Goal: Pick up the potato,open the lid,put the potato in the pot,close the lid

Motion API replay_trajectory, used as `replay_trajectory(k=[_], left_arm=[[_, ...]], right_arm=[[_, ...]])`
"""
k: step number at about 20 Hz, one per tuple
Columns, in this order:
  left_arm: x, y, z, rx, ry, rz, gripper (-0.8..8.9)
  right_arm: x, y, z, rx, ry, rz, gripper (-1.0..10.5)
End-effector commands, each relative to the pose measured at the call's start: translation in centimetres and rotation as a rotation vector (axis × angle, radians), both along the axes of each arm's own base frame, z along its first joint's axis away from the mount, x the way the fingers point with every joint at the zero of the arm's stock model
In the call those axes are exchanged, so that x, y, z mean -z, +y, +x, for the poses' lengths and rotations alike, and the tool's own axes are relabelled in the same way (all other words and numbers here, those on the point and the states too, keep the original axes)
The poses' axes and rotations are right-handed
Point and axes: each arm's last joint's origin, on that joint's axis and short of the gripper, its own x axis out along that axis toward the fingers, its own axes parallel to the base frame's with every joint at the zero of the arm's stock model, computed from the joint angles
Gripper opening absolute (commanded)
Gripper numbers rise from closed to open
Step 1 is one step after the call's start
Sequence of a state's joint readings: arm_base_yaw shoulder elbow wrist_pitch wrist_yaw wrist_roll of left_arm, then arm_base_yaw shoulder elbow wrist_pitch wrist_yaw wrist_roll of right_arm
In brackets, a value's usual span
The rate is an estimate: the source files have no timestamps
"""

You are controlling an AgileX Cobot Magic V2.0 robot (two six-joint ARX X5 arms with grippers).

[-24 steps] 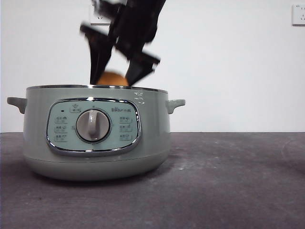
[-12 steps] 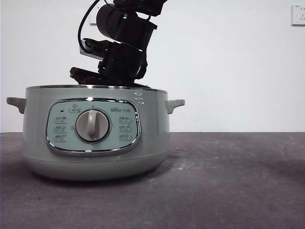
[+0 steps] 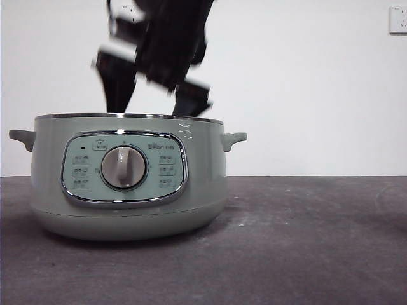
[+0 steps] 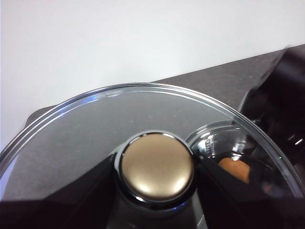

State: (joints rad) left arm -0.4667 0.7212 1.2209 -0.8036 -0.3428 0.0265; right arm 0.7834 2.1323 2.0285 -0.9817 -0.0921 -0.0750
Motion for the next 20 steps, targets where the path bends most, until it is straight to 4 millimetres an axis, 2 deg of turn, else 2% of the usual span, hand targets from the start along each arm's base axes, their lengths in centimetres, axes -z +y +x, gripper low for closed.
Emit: replay_trajectory(k=[1,3,5,8,11,15,20], left_arm=[[-0.9,0.2,-0.3,-0.021,-0.073,-0.017,-0.08],[-0.9,-0.1,0.4,-0.019,-0.073,-0.017,-0.08],[-0.7,-1.0,2.0,-0.003,-0.045,-0.008,-0.08],[0.1,-3.0,5.2,0.115,0.016,-0.02,-0.08],[1.4,-4.9,8.5,0.187,0.079,-0.032,-0.08],[3.9,-7.2,12.5,0.264,0.178,-0.039,-0.08],[7.0,-9.7,16.3,0.329,0.271,-0.094,-0.08]], right_arm=[[-4.0,-2.0,-1.2,0.026,-0.05,0.029,5.0],[-8.1,-4.4,-3.0,0.039,-0.087,0.066,5.0],[-12.2,-7.2,-5.2,0.054,-0.146,0.12,5.0],[-16.4,-10.3,-8.1,0.098,-0.243,0.189,5.0],[-19.1,-12.9,-10.6,0.151,-0.335,0.213,5.0],[-21.7,-15.7,-13.7,0.168,-0.392,0.287,5.0],[-23.3,-18.1,-16.3,0.174,-0.436,0.337,5.0]])
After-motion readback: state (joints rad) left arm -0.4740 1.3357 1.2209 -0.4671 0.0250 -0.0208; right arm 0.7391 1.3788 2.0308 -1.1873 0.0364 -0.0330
